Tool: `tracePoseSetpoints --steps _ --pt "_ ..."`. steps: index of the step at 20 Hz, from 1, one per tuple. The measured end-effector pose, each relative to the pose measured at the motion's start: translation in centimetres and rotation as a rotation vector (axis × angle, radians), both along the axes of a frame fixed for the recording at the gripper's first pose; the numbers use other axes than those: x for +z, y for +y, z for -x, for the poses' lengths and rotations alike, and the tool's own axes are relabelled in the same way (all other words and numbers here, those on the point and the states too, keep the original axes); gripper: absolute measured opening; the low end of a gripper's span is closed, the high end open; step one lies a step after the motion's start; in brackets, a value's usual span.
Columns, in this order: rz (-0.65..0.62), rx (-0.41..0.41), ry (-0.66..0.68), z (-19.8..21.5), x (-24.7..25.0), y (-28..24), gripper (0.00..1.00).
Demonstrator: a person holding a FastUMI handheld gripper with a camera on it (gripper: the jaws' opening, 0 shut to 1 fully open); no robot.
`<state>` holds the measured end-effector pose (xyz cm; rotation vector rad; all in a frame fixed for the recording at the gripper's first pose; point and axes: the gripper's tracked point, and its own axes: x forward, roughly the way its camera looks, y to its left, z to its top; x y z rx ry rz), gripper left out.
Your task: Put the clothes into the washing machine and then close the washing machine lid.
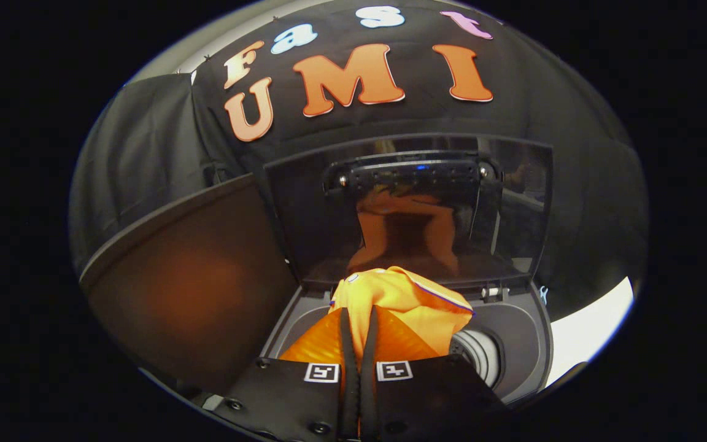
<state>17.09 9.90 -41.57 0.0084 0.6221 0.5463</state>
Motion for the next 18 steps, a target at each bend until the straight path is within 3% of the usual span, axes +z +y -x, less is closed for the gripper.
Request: tracePoseSetpoints --steps 7,10,12,18 --pt "0.067 -0.035 0.195 -1.0 -8.1 0.2 0.09" --pt "0.159 0.0 0.257 -0.6 -11.8 0.0 0.09" --pt "0.238 -0.031 0.393 0.7 -15.1 -1.2 0.09" --pt "0.274 -0.105 0.525 0.4 -17.4 -2.5 0.09"
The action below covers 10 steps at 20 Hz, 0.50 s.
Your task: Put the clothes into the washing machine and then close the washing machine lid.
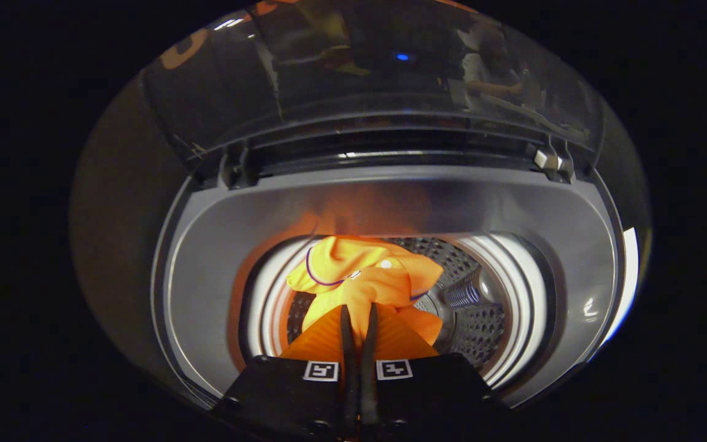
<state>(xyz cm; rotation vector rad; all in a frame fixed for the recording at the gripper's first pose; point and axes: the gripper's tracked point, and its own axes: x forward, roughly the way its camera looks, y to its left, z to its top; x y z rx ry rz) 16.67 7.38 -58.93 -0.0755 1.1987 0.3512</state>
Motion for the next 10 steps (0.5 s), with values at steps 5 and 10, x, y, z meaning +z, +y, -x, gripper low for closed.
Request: tracePoseSetpoints --steps 5,10 --pt "0.05 -0.007 0.008 -0.02 -0.34 -0.41 0.21" --pt "0.094 0.025 -0.049 -0.23 0.18 -0.47 0.63"
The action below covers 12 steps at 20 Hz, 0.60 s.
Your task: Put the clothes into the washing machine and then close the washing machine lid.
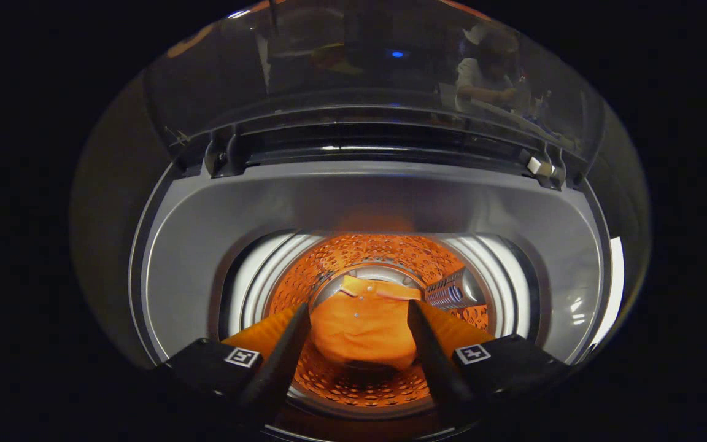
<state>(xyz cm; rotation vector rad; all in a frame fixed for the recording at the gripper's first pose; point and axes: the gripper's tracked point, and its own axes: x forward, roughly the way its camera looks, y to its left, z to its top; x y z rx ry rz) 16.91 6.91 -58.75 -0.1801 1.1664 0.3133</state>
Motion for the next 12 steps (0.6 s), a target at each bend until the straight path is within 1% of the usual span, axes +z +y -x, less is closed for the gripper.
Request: tracePoseSetpoints --steps 5,7,9,12 --pt "-0.016 -0.021 -0.024 0.0 0.9 -0.2 0.99" --pt "-0.059 -0.04 -0.109 -0.5 3.5 0.0 0.99" --pt "-0.11 -0.04 -0.198 -0.8 7.2 0.3 0.99" --pt "-0.209 -0.057 -0.322 -1.7 14.2 1.3 0.99"
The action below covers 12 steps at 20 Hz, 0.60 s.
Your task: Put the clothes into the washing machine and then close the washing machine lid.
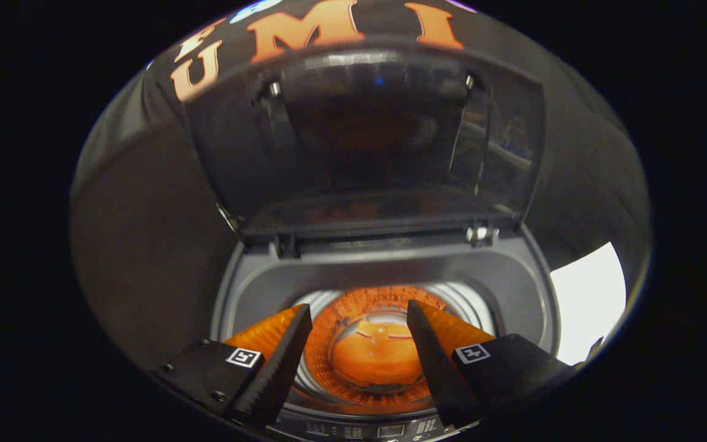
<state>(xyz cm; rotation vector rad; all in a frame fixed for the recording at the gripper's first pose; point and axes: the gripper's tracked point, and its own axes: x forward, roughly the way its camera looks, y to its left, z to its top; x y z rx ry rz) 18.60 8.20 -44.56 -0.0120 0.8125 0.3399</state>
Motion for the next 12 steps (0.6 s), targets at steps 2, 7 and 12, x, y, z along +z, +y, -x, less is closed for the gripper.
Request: tracePoseSetpoints --steps 2,7,12 --pt "-0.061 -0.013 -0.113 -1.2 5.8 0.3 0.99" --pt "-0.185 -0.014 -0.384 -5.0 19.8 1.6 0.99" --pt "-0.187 0.02 -0.519 -9.6 26.5 2.9 0.99"
